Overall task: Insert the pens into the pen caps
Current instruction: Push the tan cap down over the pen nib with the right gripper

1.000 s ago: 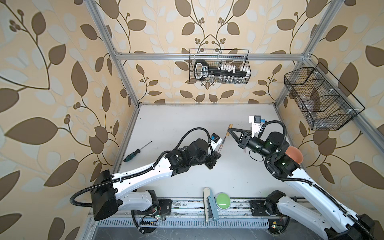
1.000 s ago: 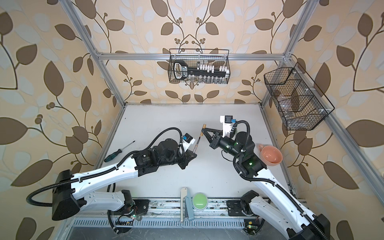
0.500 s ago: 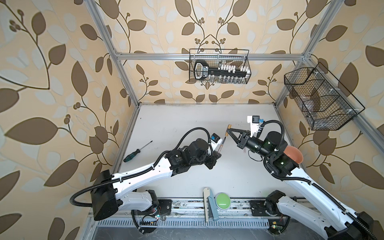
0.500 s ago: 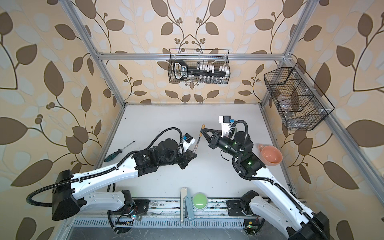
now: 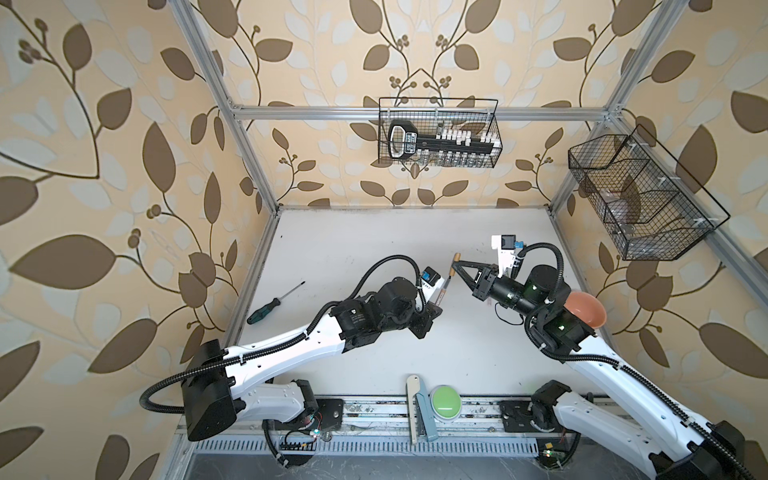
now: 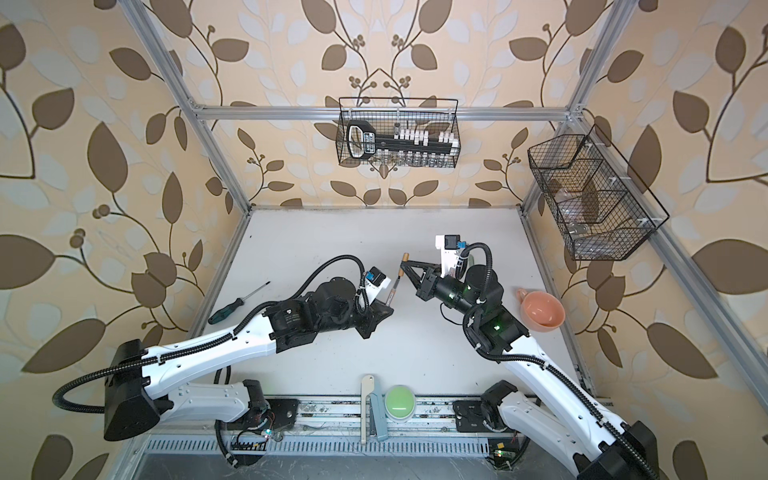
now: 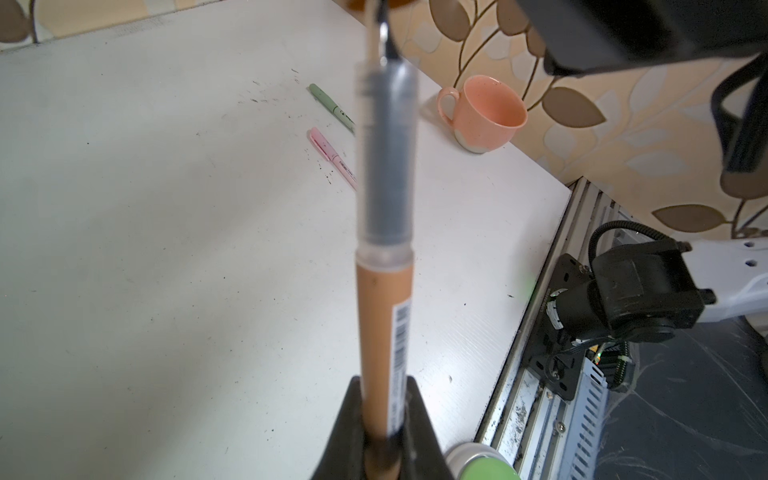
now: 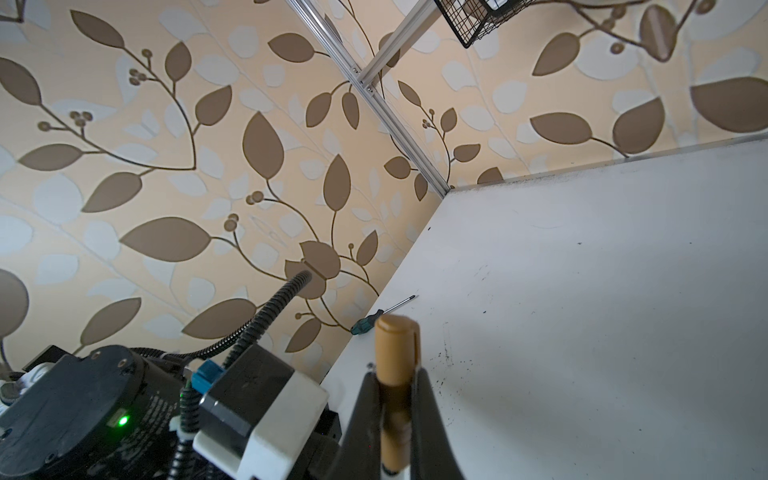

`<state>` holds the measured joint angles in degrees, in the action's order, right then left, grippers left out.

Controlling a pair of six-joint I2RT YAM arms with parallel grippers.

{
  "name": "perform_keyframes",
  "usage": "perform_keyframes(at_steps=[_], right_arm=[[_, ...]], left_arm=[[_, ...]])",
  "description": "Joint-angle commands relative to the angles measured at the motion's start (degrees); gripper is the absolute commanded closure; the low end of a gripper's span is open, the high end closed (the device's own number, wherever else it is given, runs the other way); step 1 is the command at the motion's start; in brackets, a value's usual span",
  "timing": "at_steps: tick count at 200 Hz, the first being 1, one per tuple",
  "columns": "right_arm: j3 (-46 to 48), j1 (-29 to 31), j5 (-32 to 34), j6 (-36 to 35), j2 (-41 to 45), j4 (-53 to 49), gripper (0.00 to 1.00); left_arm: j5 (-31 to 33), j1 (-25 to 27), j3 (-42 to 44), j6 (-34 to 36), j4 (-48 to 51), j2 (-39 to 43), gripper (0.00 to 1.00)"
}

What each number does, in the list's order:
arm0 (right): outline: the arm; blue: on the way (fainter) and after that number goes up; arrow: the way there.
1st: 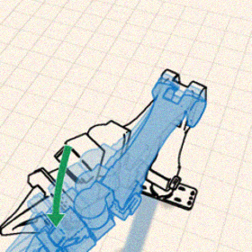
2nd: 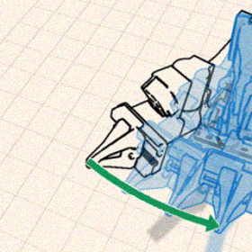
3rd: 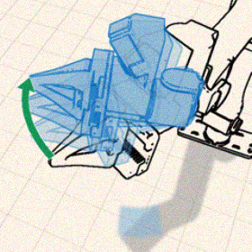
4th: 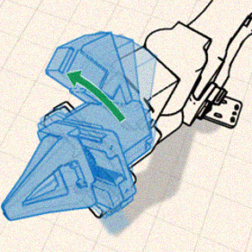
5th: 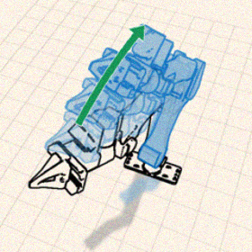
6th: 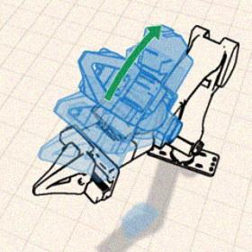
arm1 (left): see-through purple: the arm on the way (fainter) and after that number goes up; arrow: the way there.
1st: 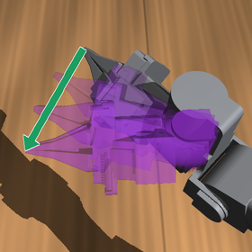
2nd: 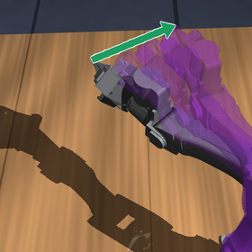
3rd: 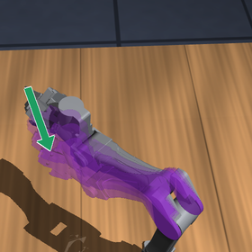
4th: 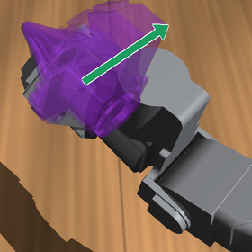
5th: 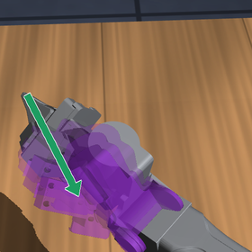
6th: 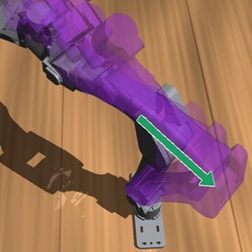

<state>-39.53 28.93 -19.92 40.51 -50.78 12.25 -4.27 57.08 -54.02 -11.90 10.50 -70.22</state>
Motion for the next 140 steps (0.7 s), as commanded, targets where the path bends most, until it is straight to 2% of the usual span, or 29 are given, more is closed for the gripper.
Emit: perform_keyframes(at_steps=[1,62,140], right_arm=[[1.53,0.67,0.05,1.0,0.91,1.46,1.0],[4.98,1.13,-0.39,4.61,1.35,6.0,1.0],[6.83,2.5,0.94,4.76,1.91,5.69,1.0]], left_arm=[[-0.03,0.42,-1.62,1.18,-1.41,1.31,1.0],[0.01,0.4,-2.13,1.43,-1.41,0.54,1.0],[2.44,0.4,-0.64,0.87,-3.41,3.2,1.0]])
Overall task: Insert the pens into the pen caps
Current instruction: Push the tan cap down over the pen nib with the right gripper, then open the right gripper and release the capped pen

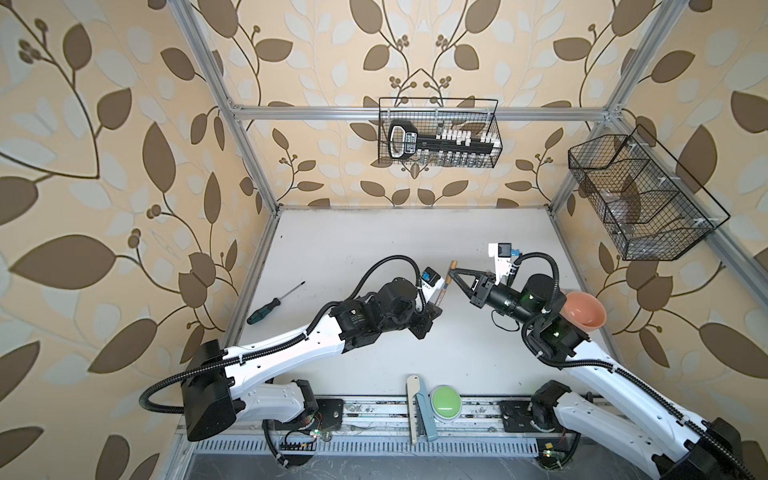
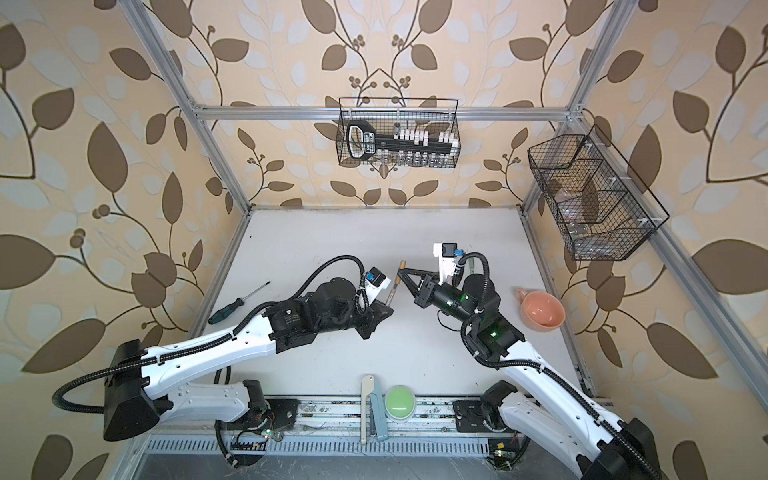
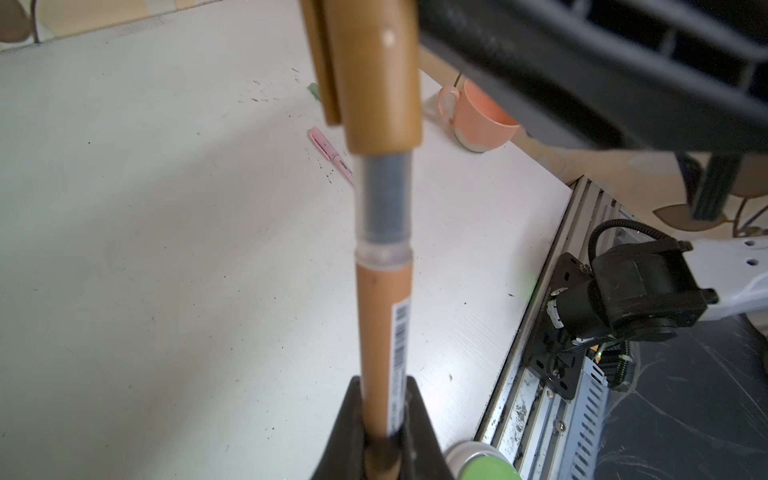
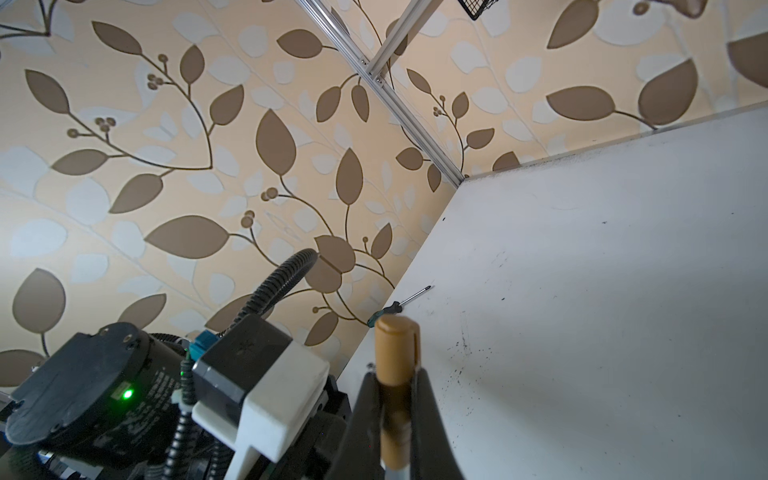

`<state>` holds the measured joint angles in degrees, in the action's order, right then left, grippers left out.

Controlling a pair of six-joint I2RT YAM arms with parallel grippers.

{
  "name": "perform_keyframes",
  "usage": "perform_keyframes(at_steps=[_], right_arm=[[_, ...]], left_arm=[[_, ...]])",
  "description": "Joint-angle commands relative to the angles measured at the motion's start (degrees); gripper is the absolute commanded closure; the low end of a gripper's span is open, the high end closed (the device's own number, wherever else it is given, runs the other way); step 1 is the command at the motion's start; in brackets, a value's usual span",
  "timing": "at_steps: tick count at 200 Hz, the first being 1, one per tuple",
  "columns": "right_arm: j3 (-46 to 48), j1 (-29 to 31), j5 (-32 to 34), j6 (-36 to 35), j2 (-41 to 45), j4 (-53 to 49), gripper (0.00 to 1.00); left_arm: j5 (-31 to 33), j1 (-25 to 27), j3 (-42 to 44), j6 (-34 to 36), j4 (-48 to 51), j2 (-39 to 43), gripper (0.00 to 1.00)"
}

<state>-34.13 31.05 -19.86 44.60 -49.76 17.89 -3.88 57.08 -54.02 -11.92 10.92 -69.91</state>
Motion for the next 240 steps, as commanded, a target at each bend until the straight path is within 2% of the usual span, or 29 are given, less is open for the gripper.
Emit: perform_keyframes(at_steps=[1,30,72,100,111,133,155,194,240], right_arm=[[1.48,0.35,0.87,0.71,0.88,0.04,1.0],[1.31,0.33,1.84,-0.07,1.98,-1.85,1.0],[3.04,2.66,2.77,1.13,1.71,0.41,1.0],[1.91,4.04,4.16,-1.11,1.72,-3.34,1.0],[1.39,4.09,4.54,-2.19,2.41,-5.32,0.94],[-0.71,3.63,5.35,-4.61,4.19,-9.67,0.74],[-3.05,1.46,3.43,-5.82,5.76,-12.67,0.63],[-4.92,-4.06,-2.5,-5.38,4.95,-12.24,0.56],[-7.98,-4.61,-6.32,-5.79,-0.15,-9.72,0.54]], left_arm=[[2.08,0.4,-0.64,0.91,-3.81,2.91,1.0],[2.71,0.38,-0.73,0.89,-3.73,3.29,1.0],[4.05,0.4,-1.17,1.02,-4.24,3.29,1.0],[4.16,0.4,-2.13,1.61,-4.34,2.94,1.0],[4.25,0.4,-2.47,1.86,-4.15,2.7,1.0],[3.68,0.4,-2.8,1.99,-3.55,1.77,1.0],[3.03,0.4,-2.64,1.41,-3.26,0.87,1.0],[1.29,0.4,-1.7,0.5,-3.36,0.32,1.0],[0.17,0.4,-2.14,0.33,-2.57,-0.45,1.0]])
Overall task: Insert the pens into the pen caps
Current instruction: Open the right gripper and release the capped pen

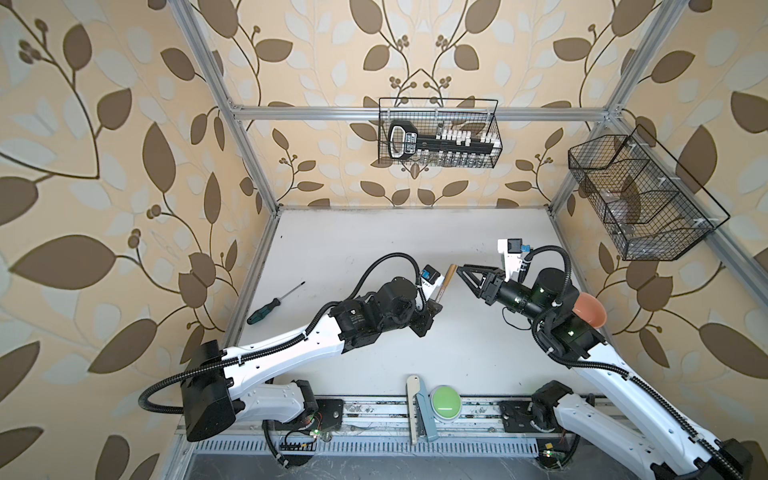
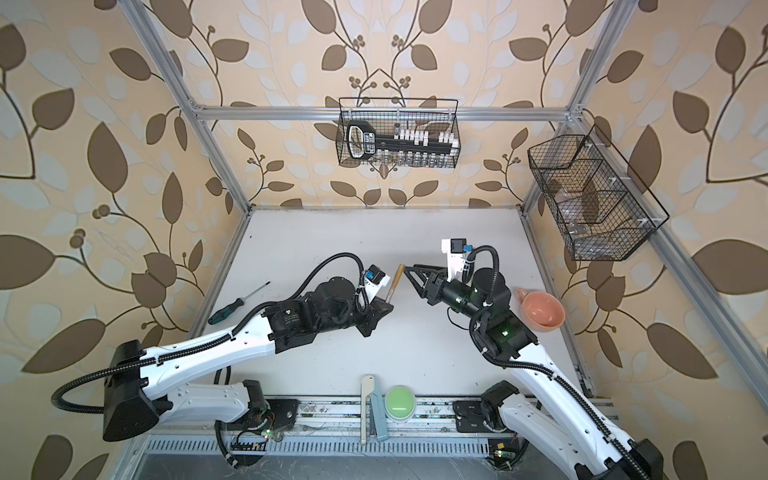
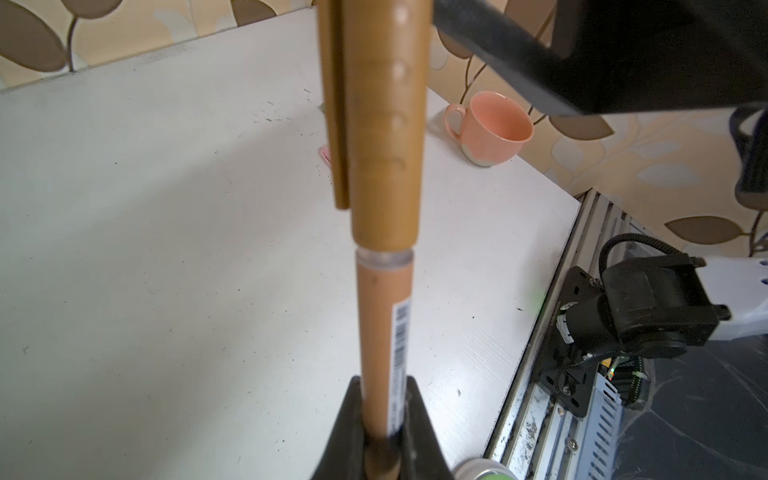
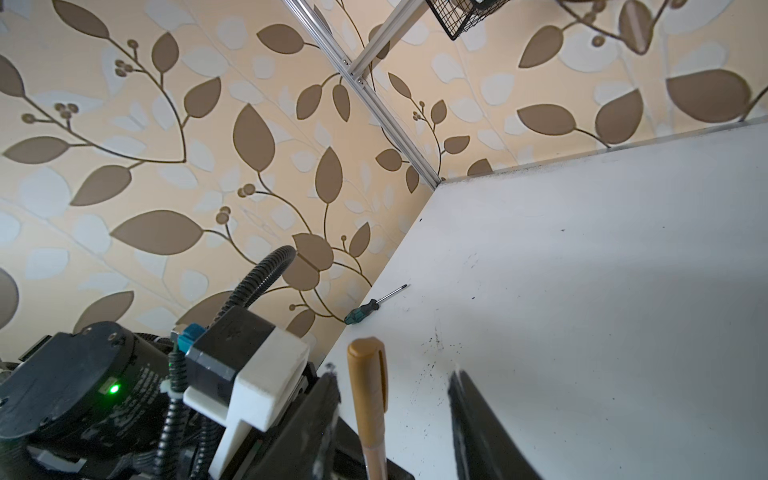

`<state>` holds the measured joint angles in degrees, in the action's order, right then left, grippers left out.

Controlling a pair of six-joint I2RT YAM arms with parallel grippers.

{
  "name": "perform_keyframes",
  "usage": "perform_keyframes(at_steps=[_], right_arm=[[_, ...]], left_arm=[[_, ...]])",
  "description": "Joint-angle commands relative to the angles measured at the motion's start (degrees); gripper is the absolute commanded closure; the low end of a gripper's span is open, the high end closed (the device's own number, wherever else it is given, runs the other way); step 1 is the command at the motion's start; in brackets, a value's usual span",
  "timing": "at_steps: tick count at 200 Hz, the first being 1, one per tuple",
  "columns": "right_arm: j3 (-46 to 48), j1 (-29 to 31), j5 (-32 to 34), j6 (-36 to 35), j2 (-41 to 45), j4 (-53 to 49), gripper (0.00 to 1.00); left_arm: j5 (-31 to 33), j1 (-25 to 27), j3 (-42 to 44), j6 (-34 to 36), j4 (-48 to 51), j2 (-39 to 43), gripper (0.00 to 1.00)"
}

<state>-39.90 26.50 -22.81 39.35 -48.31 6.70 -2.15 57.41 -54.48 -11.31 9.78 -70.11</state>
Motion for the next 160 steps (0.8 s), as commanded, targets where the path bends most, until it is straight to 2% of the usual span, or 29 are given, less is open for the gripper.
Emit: perform_keyframes(at_steps=[1,54,104,143,160], right_arm=[[-2.3,-0.06,-3.38,-0.52,-1.69,1.65,0.54],[-4.26,0.02,-3.4,-1.66,-4.96,0.83,0.55],[-4.44,0.22,-3.38,-1.94,-4.76,0.53,0.64],[-4.56,0.55,-3.56,-2.34,-5.08,-0.03,0.65],[-4.66,0.75,-2.95,-3.04,-5.27,-1.01,0.7]], left_arm=[[-1.68,0.07,-1.68,-0.29,-1.43,-0.27,1.0],[-2.0,0.07,-1.94,-0.38,-1.92,-0.46,1.0],[-1.64,0.03,-2.29,-0.19,-1.52,-0.86,1.0],[-1.71,0.07,-2.96,-0.03,-1.09,-1.52,1.0],[-1.73,0.07,-3.24,0.06,-0.86,-1.86,1.0]])
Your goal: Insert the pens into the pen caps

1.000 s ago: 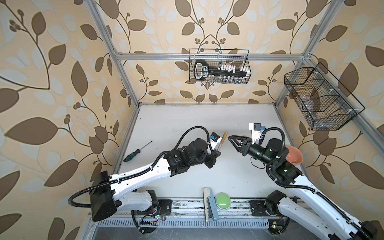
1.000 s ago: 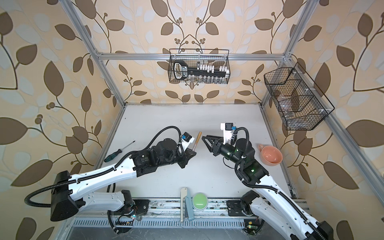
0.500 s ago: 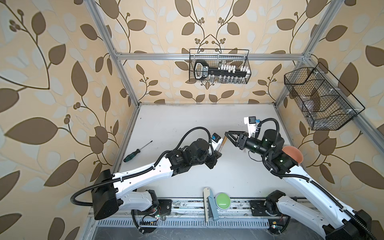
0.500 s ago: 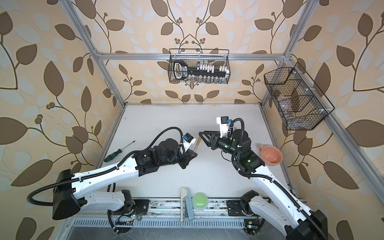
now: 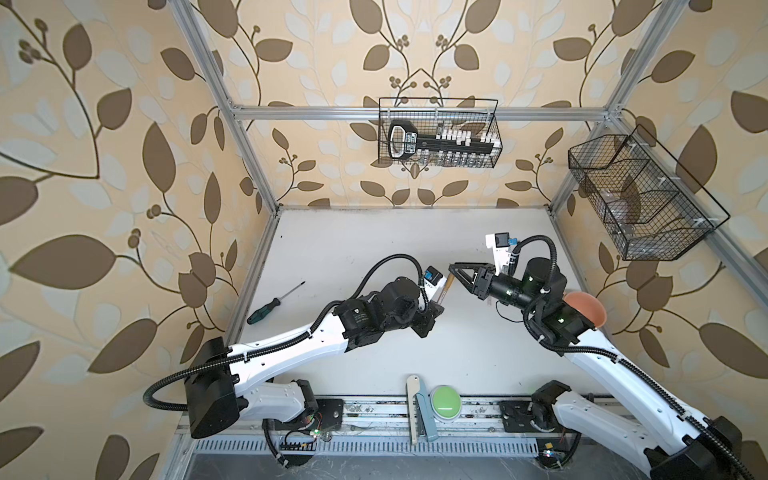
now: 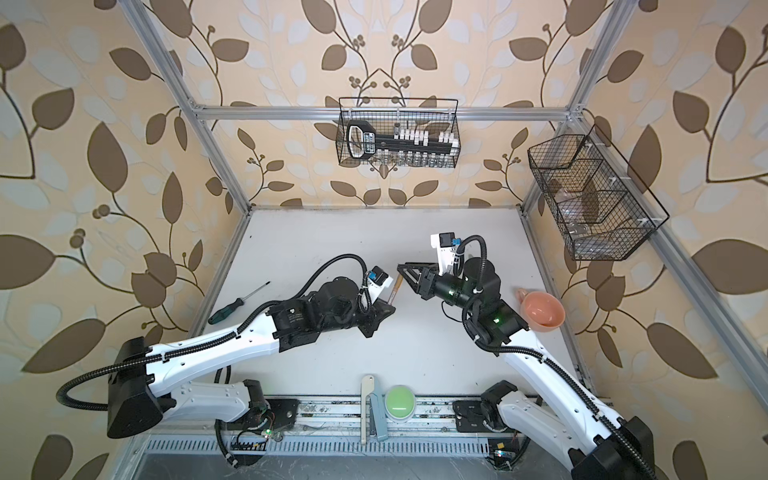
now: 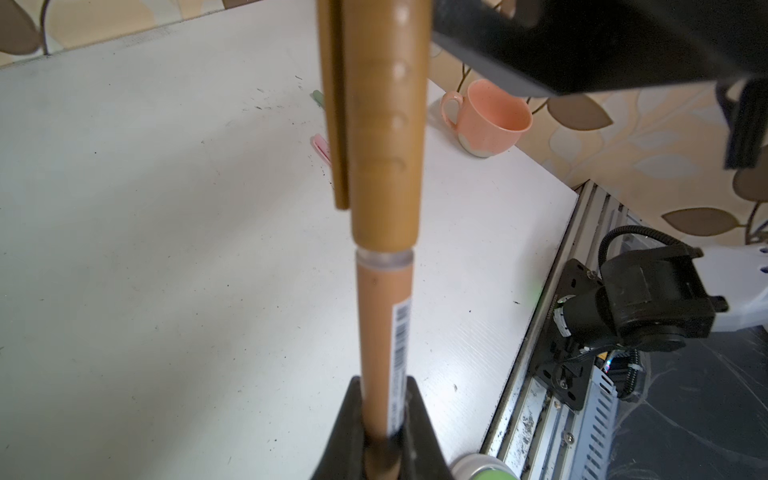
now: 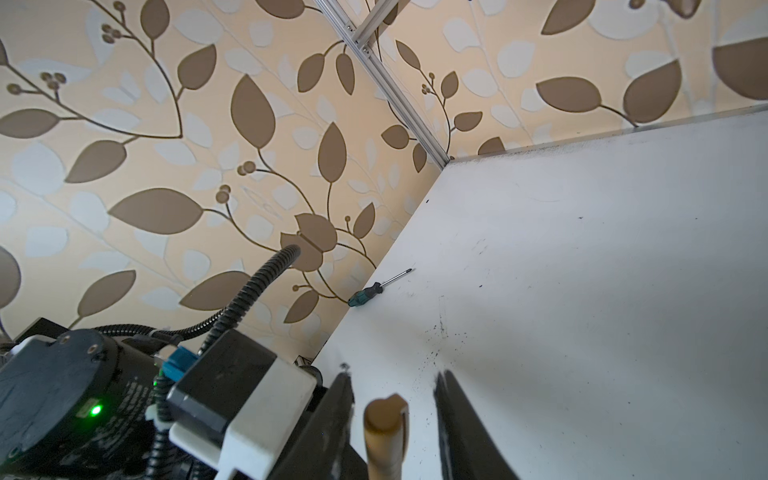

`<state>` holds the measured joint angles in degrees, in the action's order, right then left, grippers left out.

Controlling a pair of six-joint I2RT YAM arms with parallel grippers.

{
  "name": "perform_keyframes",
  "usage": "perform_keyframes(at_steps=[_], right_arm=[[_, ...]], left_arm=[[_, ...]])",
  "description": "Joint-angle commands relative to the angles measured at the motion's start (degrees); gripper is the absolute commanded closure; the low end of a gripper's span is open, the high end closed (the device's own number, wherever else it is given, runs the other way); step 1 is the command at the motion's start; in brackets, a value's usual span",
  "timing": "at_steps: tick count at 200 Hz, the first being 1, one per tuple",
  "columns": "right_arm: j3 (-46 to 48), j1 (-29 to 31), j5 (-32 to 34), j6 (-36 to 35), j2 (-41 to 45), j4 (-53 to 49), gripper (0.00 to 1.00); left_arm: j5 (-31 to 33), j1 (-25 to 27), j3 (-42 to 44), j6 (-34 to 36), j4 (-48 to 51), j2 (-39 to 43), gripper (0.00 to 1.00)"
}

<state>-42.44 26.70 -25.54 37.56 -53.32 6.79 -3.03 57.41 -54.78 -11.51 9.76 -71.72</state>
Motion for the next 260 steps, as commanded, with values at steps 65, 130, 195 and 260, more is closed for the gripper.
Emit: perform_keyframes(at_steps=[65,130,195,260], right_arm=[[-0.92,1.25,0.67,-2.21,-0.66,-3.07,0.99],[3.15,1.86,0.58,0.44,0.33,-2.04,1.0],[8.03,4.3,2.67,2.44,0.58,-2.17,1.0],[11.35,6.75,4.18,4.64,-0.99,-2.38,1.0]], left_arm=[[5.33,0.07,-6.38,1.07,-0.85,-1.34,1.0],[10.48,-2.2,-11.33,3.38,-5.72,-3.95,1.0],[8.58,-6.96,-12.73,5.31,-13.44,-3.4,1.0],[7.61,-8.84,-14.18,7.2,-19.01,-3.92,1.0]])
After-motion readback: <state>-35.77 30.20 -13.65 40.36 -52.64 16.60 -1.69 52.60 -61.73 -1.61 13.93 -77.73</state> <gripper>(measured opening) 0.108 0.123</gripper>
